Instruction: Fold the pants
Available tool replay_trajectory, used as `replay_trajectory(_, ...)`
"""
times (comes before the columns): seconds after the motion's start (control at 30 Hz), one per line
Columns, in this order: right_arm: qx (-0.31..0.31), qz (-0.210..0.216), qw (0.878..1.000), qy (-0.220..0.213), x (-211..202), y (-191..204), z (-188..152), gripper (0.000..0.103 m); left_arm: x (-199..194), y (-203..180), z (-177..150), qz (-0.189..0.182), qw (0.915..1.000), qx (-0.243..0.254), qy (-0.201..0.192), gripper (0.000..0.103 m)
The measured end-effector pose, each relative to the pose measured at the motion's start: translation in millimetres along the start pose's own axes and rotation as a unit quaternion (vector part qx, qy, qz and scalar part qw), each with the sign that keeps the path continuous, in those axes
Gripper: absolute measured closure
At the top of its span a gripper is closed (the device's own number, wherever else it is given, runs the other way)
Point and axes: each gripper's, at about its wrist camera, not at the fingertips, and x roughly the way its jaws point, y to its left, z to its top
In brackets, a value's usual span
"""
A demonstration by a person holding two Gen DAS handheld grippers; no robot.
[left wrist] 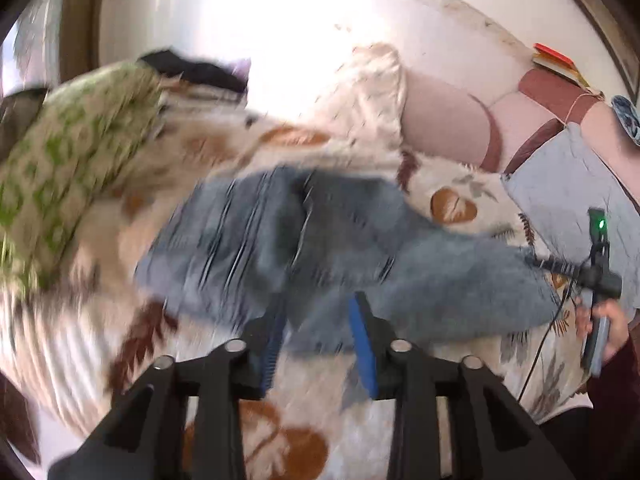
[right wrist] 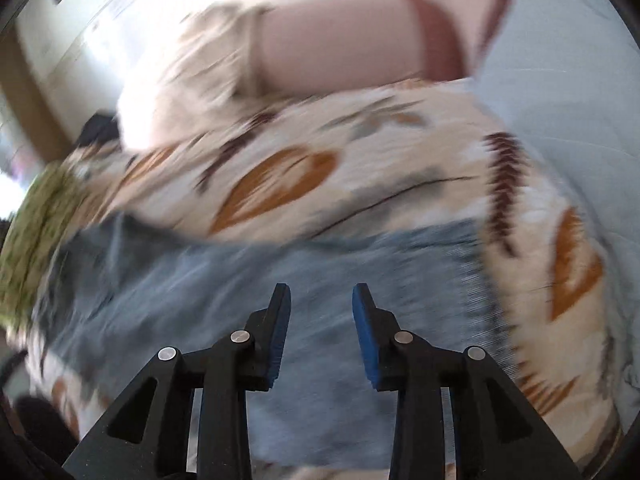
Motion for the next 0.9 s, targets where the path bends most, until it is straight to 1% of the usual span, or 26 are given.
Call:
replay_trajectory(0.03, -0.006, 0.005, 1.0, 0.01, 5, 12, -4, 0.072, 8, -5, 8, -0.005, 0.9999, 0.005, -0.01, 0.058)
replay_trajectory(0.07, -0.015, 0.012, 0.999, 0.026, 12, 23, -9, 0.072, 20, -8, 15, 0.001, 0.9999, 0.011, -0.009, 0.057)
replay_trajectory(0.13, -0.029, 0.008, 0.999, 0.041, 22, 36, -17, 0.072, 45, -10, 21, 0.008, 0.9999, 0.012, 0.006, 0.057)
replay_trajectory(0.2, -0.044, 0.0, 0.997, 0.06, 37, 44, -24, 0.072, 73, -7, 20, 0.022, 0.999, 0.015, 0.035, 0.057)
replay_trajectory(0.23, -0.05, -0.002, 0.996, 0.077, 46, 48, -30, 0.072, 87, -4, 15, 0.03, 0.9977, 0.019, 0.057, 0.057)
replay_trajectory(0.27, -0.054, -0.008, 0.995, 0.086, 49, 49, -35, 0.072, 95, -2, 10, 0.036, 0.9966, 0.024, 0.07, 0.057)
replay_trajectory(0.33, -0.064, -0.019, 0.993, 0.1, 54, 46, -44, 0.072, 111, 7, -1, 0.064, 0.9928, 0.034, 0.095, 0.058)
replay_trajectory(0.37, -0.063, -0.014, 0.993, 0.094, 52, 44, -47, 0.071, 113, 9, -3, 0.065, 0.9925, 0.037, 0.097, 0.057)
replay_trajectory(0.47, -0.046, -0.001, 0.993, 0.106, 45, 35, -54, 0.071, 112, 4, -6, 0.072, 0.9912, 0.065, 0.09, 0.056)
replay_trajectory(0.57, -0.048, -0.007, 0.993, 0.11, 43, 36, -59, 0.071, 108, 1, -6, 0.077, 0.991, 0.064, 0.088, 0.057)
replay_trajectory(0.6, -0.049, -0.013, 0.992, 0.114, 44, 38, -58, 0.071, 105, 1, -5, 0.076, 0.9917, 0.06, 0.085, 0.057)
replay_trajectory(0.63, -0.052, -0.017, 0.992, 0.116, 44, 41, -57, 0.071, 101, -2, -3, 0.066, 0.9933, 0.055, 0.077, 0.057)
replay_trajectory(0.67, -0.056, -0.023, 0.991, 0.122, 43, 44, -54, 0.071, 98, -3, 0, 0.052, 0.9949, 0.051, 0.07, 0.057)
replay_trajectory(0.7, -0.056, -0.024, 0.99, 0.124, 42, 48, -49, 0.069, 94, -6, 2, 0.036, 0.9963, 0.047, 0.061, 0.054)
replay_trajectory(0.73, -0.055, -0.018, 0.991, 0.122, 39, 51, -45, 0.069, 91, -9, 3, 0.025, 0.9972, 0.048, 0.052, 0.053)
replay_trajectory(0.8, -0.056, 0.022, 0.994, 0.09, 28, 64, -29, 0.069, 88, -18, 3, -0.008, 0.9972, 0.059, 0.046, 0.052)
replay_trajectory(0.83, -0.06, 0.054, 0.994, 0.068, 21, 76, -15, 0.069, 88, -23, 2, -0.02, 0.9966, 0.066, 0.045, 0.052)
replay_trajectory(0.87, -0.062, 0.081, 0.993, 0.056, 17, 84, -4, 0.069, 88, -27, 1, -0.029, 0.9959, 0.072, 0.046, 0.052)
replay_trajectory(0.9, -0.062, 0.097, 0.992, 0.05, 15, 91, 2, 0.065, 89, -30, -2, -0.039, 0.995, 0.079, 0.048, 0.052)
